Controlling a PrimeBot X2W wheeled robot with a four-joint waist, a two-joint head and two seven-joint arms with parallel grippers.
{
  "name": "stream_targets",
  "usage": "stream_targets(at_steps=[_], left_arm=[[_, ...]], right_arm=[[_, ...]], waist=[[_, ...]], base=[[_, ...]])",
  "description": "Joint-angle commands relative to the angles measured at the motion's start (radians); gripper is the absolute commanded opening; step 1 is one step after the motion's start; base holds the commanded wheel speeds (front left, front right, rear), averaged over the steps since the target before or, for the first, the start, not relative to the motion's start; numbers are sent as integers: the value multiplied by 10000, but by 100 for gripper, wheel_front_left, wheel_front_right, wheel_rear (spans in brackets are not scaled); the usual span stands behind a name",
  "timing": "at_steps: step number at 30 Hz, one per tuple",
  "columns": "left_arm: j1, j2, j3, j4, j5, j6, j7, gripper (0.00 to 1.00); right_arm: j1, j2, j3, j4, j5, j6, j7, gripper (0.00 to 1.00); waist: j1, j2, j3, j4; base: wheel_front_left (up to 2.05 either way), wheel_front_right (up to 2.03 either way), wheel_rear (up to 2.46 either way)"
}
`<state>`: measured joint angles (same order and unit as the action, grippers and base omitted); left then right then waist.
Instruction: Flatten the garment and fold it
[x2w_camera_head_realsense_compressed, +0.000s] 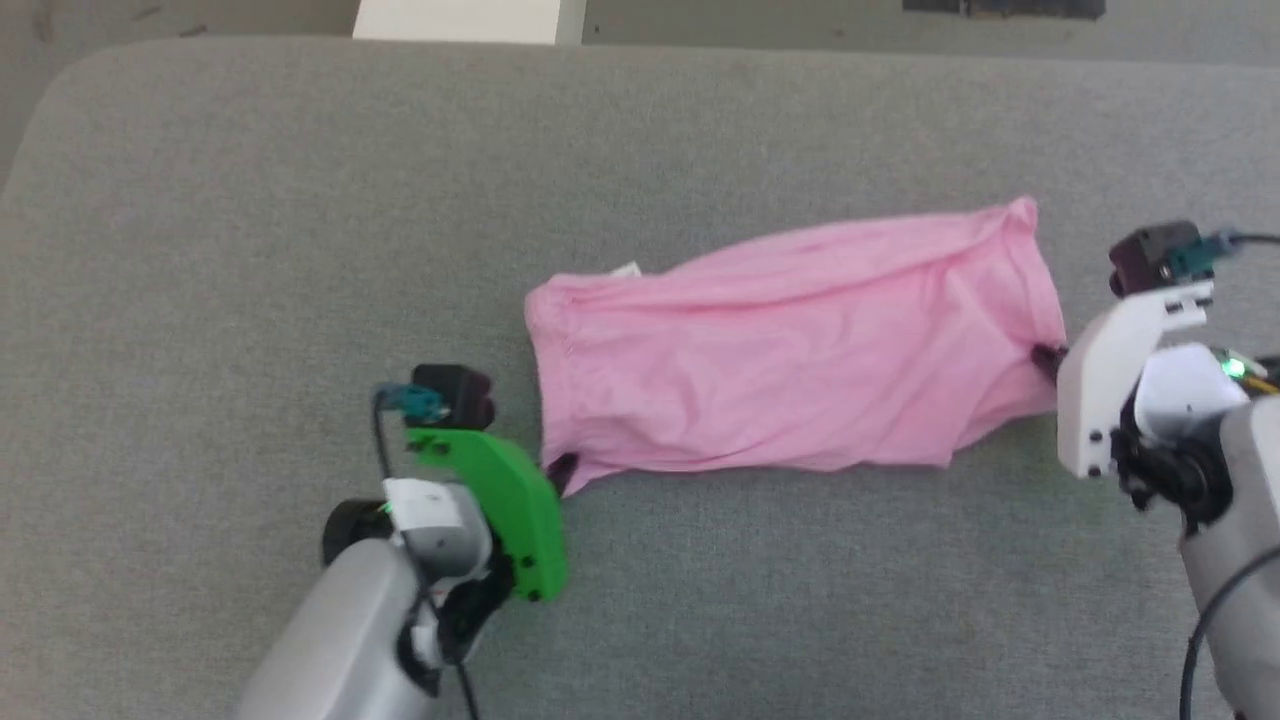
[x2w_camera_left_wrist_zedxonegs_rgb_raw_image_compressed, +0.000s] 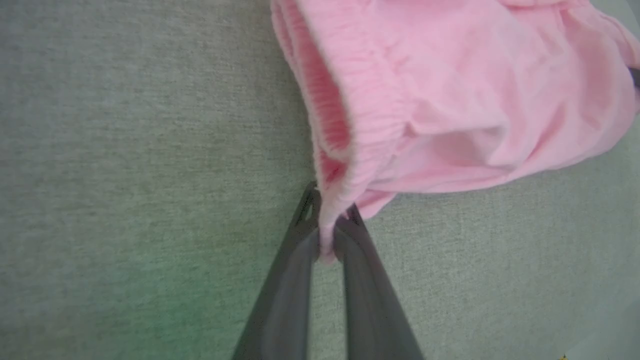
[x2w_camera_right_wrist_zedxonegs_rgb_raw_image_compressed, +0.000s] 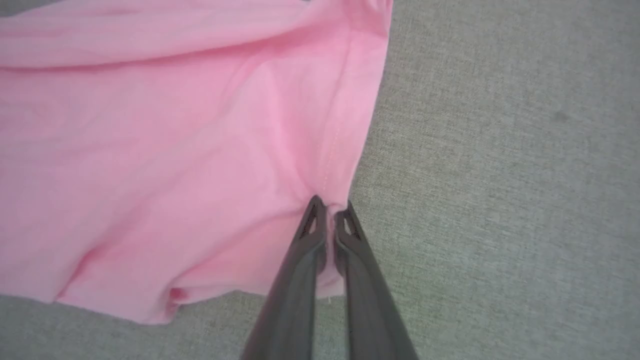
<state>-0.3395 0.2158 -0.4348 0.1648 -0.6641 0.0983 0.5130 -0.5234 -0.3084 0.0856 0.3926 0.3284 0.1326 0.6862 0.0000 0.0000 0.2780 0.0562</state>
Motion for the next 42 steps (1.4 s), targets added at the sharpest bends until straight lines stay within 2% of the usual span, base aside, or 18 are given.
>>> stream_targets(at_steps=[1, 6, 11, 14, 15, 16, 17, 21, 25, 27, 30, 32, 36, 38, 42], left_arm=[[281, 279, 166, -190, -184, 50, 238, 0], [1041, 789, 413, -871, -673, 254, 1017, 0], [1863, 876, 387, -1315, -1095, 453, 1525, 0], [2159, 855, 477, -1448, -1293, 562, 1574, 0], [2231, 865, 511, -1505, -1325, 598, 1567, 48], [2287, 885, 536, -1547, -1337, 629, 1562, 100], [2333, 904, 617, -1641, -1349, 673, 1489, 100], [2469, 1015, 1138, -2199, -1558, 841, 1228, 100], [2392, 1222, 2015, -2952, -1386, 1014, 246, 100], [2225, 1322, 2411, -3126, -905, 955, -808, 100], [1968, 1511, 2574, -3050, 274, 580, -2837, 100], [1821, 1457, 2528, -2764, 869, 349, -4101, 100], [1536, 1157, 2442, -2119, 1839, 152, -6575, 100], [1426, 1092, 2284, -1798, 2252, 80, -7230, 100], [1226, 807, 2228, -1478, 2757, 19, -7676, 100]], right_arm=[[518, -52, -157, -356, 209, -19, -4, 0], [2336, 168, -954, -1980, 439, -19, 381, 0], [4364, 986, -1766, -3603, 228, -19, 1034, 0], [5031, 1444, -1979, -4087, 170, -19, 1155, 0], [5159, 1588, -2052, -4183, 128, -19, 1127, 0], [5221, 1676, -2092, -4238, 103, -19, 1052, 18], [5274, 1771, -2172, -4302, 76, -19, 933, 100], [5295, 1938, -2535, -4586, 68, -19, 669, 100], [5115, 1908, -2957, -4974, 13, -19, 701, 100], [4909, 1795, -3032, -4946, -90, -19, 838, 100], [4441, 1556, -2952, -4497, -306, -19, 1116, 100], [4090, 1376, -2758, -4101, -477, -19, 1236, 100], [3496, 1158, -2250, -3224, -692, -19, 1379, 100], [3291, 1168, -1975, -2849, -648, -19, 1439, 100], [3073, 1035, -1424, -2242, -544, -19, 1469, 100]], waist=[[0, 0, -534, -19], [0, 0, -998, -86], [0, 0, -1167, -149], [0, 0, -1210, -208], [0, 0, -1222, -235], [0, 0, -1256, -251], [0, 0, -1283, -260], [0, 0, -1427, -266], [0, 0, -1480, -259], [0, 0, -1452, -275], [0, 0, -1302, -303], [0, 0, -1161, -297], [0, 0, -904, -218], [0, 0, -784, -168], [0, 0, -572, -80]], base=[[0, 0, 0], [0, 0, 0], [0, 0, 0], [0, 0, 0], [0, 0, 0], [0, 0, 0], [0, 0, 0], [0, 0, 0], [0, 0, 0], [0, 0, 0], [0, 0, 0], [0, 0, 0], [0, 0, 0], [0, 0, 0], [0, 0, 0]])
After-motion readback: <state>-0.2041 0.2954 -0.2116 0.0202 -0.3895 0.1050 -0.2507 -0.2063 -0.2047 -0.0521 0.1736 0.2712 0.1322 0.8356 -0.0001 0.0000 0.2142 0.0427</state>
